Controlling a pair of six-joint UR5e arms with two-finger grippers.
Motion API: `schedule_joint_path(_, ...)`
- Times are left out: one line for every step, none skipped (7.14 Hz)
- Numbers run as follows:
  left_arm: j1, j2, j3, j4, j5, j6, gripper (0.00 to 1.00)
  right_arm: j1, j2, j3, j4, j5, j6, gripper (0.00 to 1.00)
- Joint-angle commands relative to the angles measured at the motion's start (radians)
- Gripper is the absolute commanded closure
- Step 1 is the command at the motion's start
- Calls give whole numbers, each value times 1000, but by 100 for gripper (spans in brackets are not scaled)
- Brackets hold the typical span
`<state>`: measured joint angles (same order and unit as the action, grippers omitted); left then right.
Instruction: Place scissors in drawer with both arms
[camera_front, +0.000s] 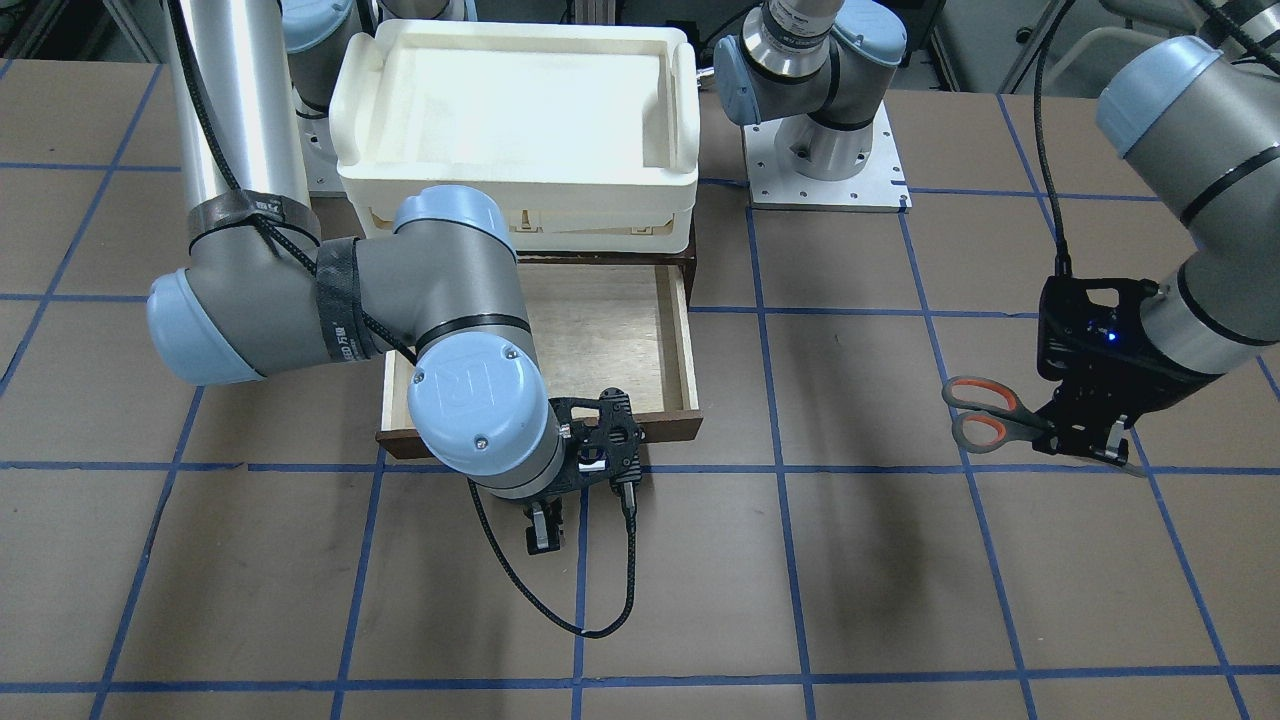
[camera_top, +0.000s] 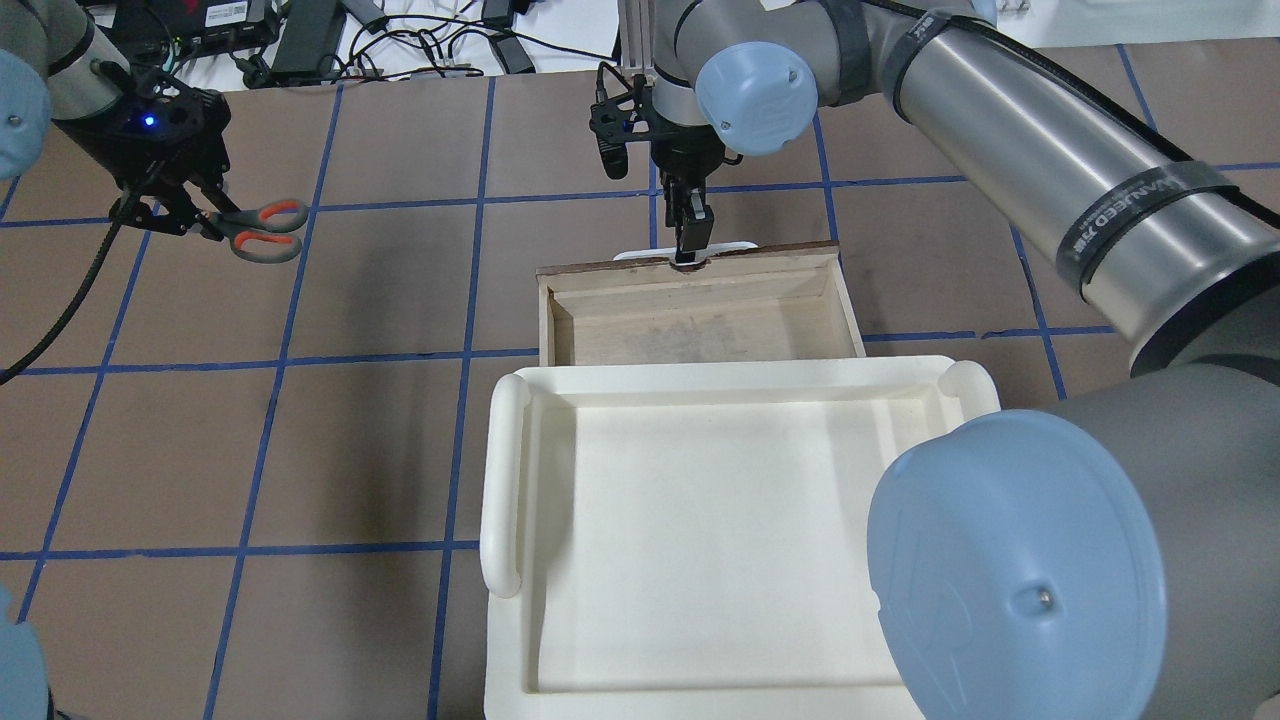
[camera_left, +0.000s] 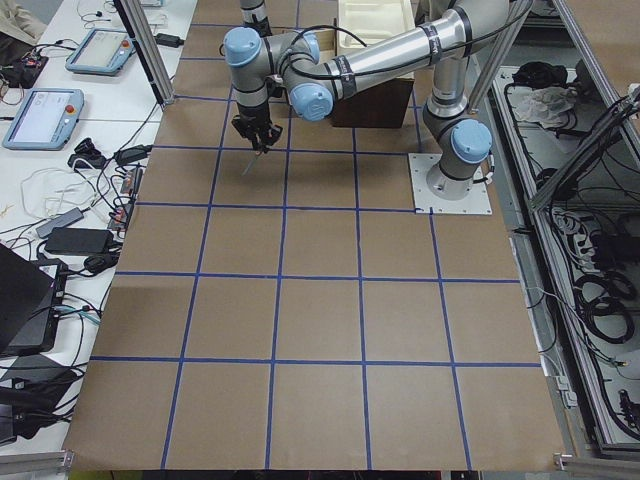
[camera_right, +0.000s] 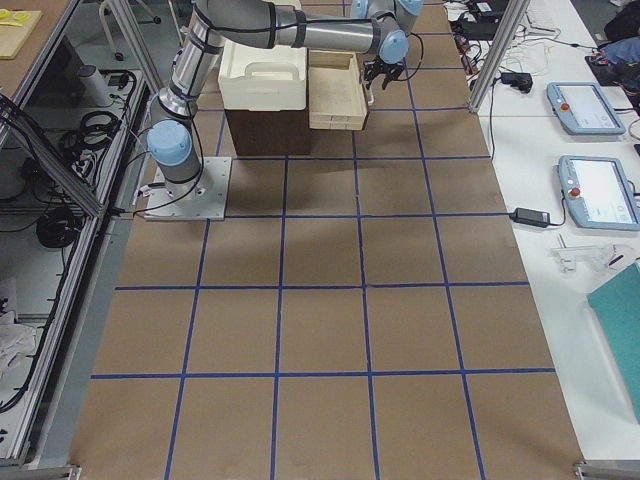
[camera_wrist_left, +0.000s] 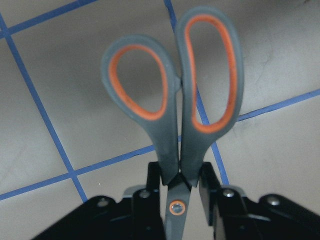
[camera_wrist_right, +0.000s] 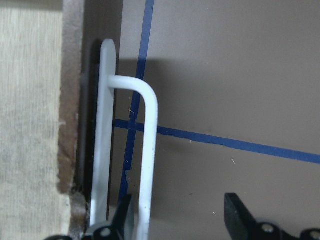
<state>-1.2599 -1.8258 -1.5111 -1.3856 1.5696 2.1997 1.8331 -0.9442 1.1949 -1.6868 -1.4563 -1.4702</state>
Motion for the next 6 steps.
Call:
schedule_joint_path(-44, 32, 0, -39, -10, -49, 100, 0, -11, 0, 13, -2, 10, 0)
schedule_joint_path(-55, 42, 0, -58, -10, -57, 100, 0, -27, 2, 22, -10, 13, 0)
schedule_joint_path(-64, 69, 0, -85, -11, -86, 100, 0, -36, -1, 24, -30, 13, 0)
schedule_joint_path(-75, 88, 0, -105, -11, -86, 100, 0, -68, -1, 22, -32, 13, 0)
schedule_joint_path(-78, 95, -1, -122, -11, -86, 100, -5, -91, -1, 22, -36, 13, 0)
schedule_joint_path(-91, 102, -1, -134, -13, -87, 100, -24, -137, 0, 22, -39, 24, 0)
